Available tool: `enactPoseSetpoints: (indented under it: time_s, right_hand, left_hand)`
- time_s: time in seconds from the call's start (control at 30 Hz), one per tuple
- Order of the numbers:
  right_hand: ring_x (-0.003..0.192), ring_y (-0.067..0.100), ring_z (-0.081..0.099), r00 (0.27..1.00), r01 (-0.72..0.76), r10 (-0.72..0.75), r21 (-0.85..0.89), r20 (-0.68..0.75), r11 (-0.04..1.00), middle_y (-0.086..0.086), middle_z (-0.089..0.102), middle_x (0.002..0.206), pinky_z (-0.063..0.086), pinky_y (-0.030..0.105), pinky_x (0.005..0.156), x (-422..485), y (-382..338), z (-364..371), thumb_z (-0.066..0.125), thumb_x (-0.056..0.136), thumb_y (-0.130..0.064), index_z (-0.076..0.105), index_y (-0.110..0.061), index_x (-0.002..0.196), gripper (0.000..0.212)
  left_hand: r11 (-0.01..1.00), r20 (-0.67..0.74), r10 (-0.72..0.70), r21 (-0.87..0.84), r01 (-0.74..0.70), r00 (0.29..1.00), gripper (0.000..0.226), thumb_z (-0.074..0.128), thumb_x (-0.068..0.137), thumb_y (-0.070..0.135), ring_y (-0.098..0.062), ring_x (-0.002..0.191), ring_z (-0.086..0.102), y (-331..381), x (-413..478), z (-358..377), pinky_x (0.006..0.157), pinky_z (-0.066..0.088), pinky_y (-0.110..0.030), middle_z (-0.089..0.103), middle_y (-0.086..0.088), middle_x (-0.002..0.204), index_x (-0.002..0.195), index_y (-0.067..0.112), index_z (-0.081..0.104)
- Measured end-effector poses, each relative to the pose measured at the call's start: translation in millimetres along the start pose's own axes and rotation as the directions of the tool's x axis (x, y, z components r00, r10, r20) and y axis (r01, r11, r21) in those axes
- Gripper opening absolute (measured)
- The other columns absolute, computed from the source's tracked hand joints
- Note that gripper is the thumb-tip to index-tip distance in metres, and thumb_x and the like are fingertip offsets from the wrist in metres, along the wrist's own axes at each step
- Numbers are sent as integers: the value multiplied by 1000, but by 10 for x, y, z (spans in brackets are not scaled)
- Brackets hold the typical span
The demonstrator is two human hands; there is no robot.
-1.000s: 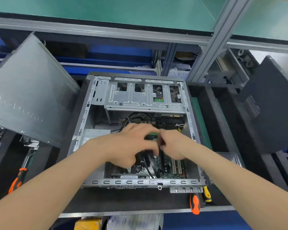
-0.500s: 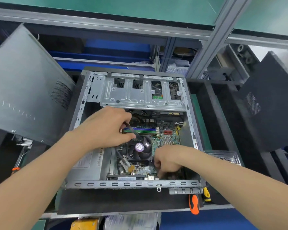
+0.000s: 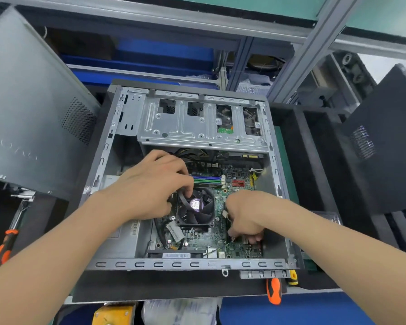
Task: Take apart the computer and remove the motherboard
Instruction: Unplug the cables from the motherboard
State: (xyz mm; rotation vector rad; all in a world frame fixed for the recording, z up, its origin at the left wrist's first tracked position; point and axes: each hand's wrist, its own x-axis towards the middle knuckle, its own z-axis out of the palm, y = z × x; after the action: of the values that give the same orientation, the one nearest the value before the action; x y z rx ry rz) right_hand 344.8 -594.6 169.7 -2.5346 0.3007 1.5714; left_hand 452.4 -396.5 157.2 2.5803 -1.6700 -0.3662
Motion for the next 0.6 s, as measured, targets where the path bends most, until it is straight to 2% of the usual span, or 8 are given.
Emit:
enactPoseSetpoints:
  time_s: [0.03, 0.1, 0.2, 0.3, 0.37, 0.43, 0.5, 0.6]
  right_hand:
    - [49, 21, 63, 999, -3, -2, -99, -53, 995, 6, 68, 65, 63, 34, 56, -5, -35, 15, 63, 100, -15, 57, -2, 90, 17]
    - [57, 21, 59, 988, -5, -34, -252, -149, 968, 4, 57, 69, 51, 31, 43, -4, -109, 52, 60, 97, -12, 56, -6, 87, 12]
    - [73, 26, 55, 971, -24, -36, -251, -235, 968, 4, 49, 78, 47, 32, 60, 37, -115, 90, 62, 95, -12, 56, -10, 92, 6]
    - [79, 26, 57, 962, 24, -61, -141, -266, 990, 2, 51, 81, 49, 34, 66, 45, -81, 41, 74, 94, -31, 56, -11, 87, 27]
    - [75, 17, 58, 963, 123, -134, -60, -235, 991, -5, 59, 80, 50, 31, 70, -1, -52, -39, 76, 91, -39, 71, -14, 93, 26]
    - [67, 4, 53, 956, 212, -211, -18, -205, 977, -18, 57, 69, 48, 25, 70, -62, -15, -115, 75, 93, -38, 80, -23, 100, 17]
    - [69, 4, 57, 943, 279, -280, -32, -181, 960, -22, 54, 63, 49, 25, 73, -110, -6, -143, 71, 97, -33, 80, -26, 105, 15]
    - [77, 10, 58, 922, 346, -355, -85, -153, 934, -22, 50, 67, 46, 25, 79, -134, -22, -91, 63, 102, -29, 77, -28, 113, 18]
  left_hand:
    - [1000, -3, -13, -12, 13, 1000, 44, 77, 74, 31, -7, 130, 32, 0, 1, 5, 118, 21, -30, 44, 29, 119, 104, 53, 55]
    - [998, 5, -42, -35, 42, 999, 43, 75, 76, 26, -9, 131, 29, 8, 2, 1, 116, 23, -29, 44, 30, 119, 102, 53, 54]
    - [989, 36, -110, -97, 113, 993, 46, 70, 78, 17, -12, 133, 25, 26, 2, -31, 108, 38, -33, 41, 32, 119, 100, 54, 54]
    - [963, 45, -185, -192, 190, 982, 52, 65, 77, 7, -9, 129, 24, 24, -1, -75, 88, 48, -35, 39, 34, 117, 99, 53, 55]
    - [944, 63, -203, -251, 213, 977, 55, 63, 76, 2, -8, 128, 25, 9, 7, -107, 87, 51, -42, 39, 33, 118, 98, 52, 58]
    - [927, 83, -193, -310, 210, 978, 58, 61, 75, -2, -10, 127, 27, -19, 19, -137, 95, 47, -43, 41, 31, 121, 98, 51, 61]
    - [909, 93, -165, -373, 188, 982, 60, 61, 76, -6, -6, 124, 26, -46, 30, -160, 101, 34, -32, 42, 29, 125, 99, 49, 64]
    - [889, 89, -134, -428, 160, 987, 61, 61, 75, -8, 12, 108, 23, -66, 33, -189, 93, 20, -19, 43, 27, 128, 100, 47, 66]
